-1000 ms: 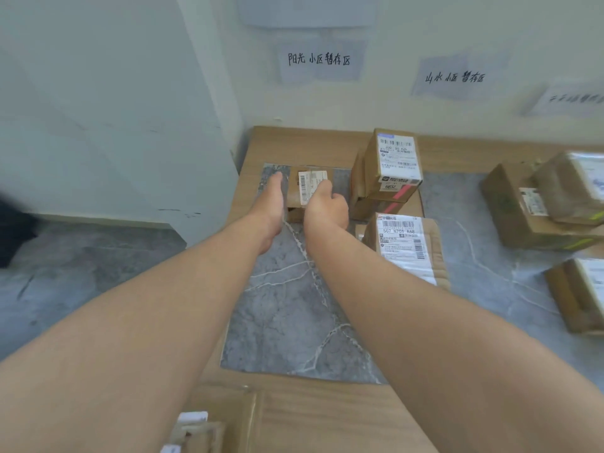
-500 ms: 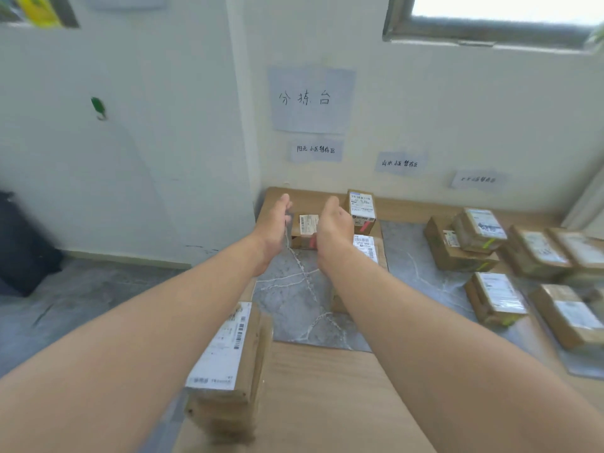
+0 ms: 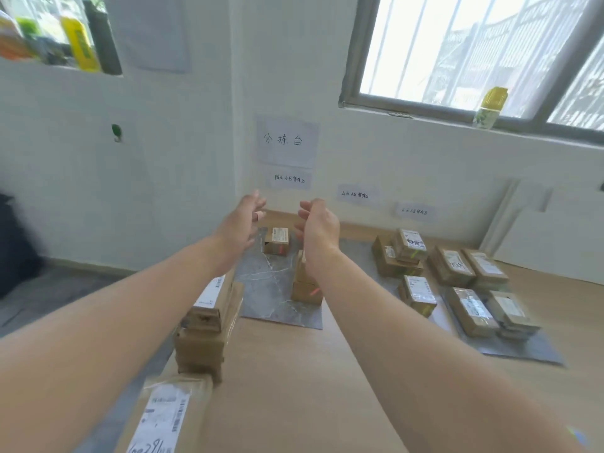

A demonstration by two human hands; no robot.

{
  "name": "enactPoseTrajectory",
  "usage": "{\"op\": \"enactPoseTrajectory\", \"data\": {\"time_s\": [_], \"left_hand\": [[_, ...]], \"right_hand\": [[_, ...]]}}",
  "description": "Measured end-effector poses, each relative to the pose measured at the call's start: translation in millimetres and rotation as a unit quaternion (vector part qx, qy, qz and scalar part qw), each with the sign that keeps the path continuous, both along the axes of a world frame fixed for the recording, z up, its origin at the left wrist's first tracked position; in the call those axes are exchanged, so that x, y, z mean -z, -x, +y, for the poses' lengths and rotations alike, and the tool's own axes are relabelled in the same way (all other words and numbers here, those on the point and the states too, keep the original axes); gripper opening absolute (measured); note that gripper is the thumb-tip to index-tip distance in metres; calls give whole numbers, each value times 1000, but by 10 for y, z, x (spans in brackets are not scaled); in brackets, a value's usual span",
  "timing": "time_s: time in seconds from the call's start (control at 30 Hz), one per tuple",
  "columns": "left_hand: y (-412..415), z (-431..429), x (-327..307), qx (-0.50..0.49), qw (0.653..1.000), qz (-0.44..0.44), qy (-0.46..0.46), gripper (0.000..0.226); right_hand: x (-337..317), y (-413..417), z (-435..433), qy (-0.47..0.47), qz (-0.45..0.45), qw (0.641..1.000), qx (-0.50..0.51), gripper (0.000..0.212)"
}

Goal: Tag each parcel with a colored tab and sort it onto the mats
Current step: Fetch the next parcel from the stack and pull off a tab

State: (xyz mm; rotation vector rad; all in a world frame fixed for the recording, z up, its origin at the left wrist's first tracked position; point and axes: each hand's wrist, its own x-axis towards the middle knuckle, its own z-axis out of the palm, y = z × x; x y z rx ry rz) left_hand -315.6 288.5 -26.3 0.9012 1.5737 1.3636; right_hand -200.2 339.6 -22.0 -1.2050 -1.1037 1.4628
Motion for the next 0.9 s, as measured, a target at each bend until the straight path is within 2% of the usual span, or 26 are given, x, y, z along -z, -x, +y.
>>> {"op": "enactPoseTrajectory", "data": {"time_s": [0.13,0.27,0.5,0.7,0.9], "left_hand": [[-275,-573,9,-37,999,15,-11,56],[-495,-1097,41,-76,997,8,-10,55],[-748,-1803,-13,-121,992,12,-16,57],[-647,-2192,51,-147,989,19,-20,55],[-340,-2480,522,-164,986,8,-25,56]], "right_hand": [[15,-363,-470,-3,-7,999,-48,29],[30,-622,-898,-16,-1,997,-70,44],[67,-836,-1416,-35,19,993,-108,30],[180,-736,-1782,-38,23,991,-123,31],[613,-360,-2061,-18,12,990,-142,29]]}}
